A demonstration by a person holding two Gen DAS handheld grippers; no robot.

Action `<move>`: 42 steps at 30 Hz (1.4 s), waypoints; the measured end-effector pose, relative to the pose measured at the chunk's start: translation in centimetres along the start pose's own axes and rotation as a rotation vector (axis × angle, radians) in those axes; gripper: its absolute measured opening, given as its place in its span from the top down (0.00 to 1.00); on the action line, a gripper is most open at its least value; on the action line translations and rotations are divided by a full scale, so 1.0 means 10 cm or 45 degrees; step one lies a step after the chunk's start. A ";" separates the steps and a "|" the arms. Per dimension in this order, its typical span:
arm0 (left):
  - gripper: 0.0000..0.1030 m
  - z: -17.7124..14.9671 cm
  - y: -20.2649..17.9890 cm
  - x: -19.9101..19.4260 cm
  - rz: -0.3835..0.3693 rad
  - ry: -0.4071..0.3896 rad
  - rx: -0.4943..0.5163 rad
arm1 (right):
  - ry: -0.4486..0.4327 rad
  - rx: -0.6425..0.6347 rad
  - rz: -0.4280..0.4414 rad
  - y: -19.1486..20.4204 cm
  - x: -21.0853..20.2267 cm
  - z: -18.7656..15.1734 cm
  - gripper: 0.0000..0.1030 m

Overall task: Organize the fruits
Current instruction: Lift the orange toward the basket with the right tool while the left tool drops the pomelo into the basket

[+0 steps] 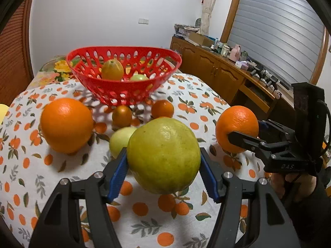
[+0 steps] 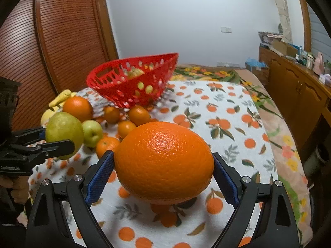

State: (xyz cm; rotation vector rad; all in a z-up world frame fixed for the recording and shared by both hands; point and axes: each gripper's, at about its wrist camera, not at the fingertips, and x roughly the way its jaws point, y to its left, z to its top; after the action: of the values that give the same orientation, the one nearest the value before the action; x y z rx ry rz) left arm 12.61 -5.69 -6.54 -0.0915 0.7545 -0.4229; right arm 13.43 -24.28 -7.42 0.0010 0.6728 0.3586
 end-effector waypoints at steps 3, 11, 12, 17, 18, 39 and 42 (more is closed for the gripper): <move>0.38 0.07 0.04 -0.06 0.009 -0.021 -0.001 | -0.020 -0.012 0.014 0.05 -0.03 0.08 0.09; 0.38 0.26 0.17 -0.16 0.047 -0.074 -0.005 | -0.070 -0.037 0.048 0.14 -0.08 0.30 0.09; 0.38 0.29 0.18 -0.17 0.050 -0.078 -0.007 | -0.076 -0.039 0.053 0.15 -0.08 0.33 0.09; 0.38 0.45 0.27 -0.16 0.061 -0.095 -0.007 | -0.102 -0.051 0.076 0.18 -0.08 0.50 0.09; 0.38 0.48 0.28 -0.16 0.065 -0.100 -0.008 | -0.109 -0.057 0.078 0.18 -0.09 0.54 0.09; 0.38 1.07 0.44 0.32 0.116 -0.066 0.060 | -0.181 -0.110 0.116 0.15 0.13 1.16 0.09; 0.38 1.11 0.47 0.43 0.127 -0.044 0.060 | -0.183 -0.113 0.116 0.14 0.18 1.23 0.09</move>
State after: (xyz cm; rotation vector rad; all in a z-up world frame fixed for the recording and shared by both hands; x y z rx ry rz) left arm 24.50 -3.93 -2.27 -0.0168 0.7118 -0.3435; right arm 21.77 -20.96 1.27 -0.0271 0.5155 0.4713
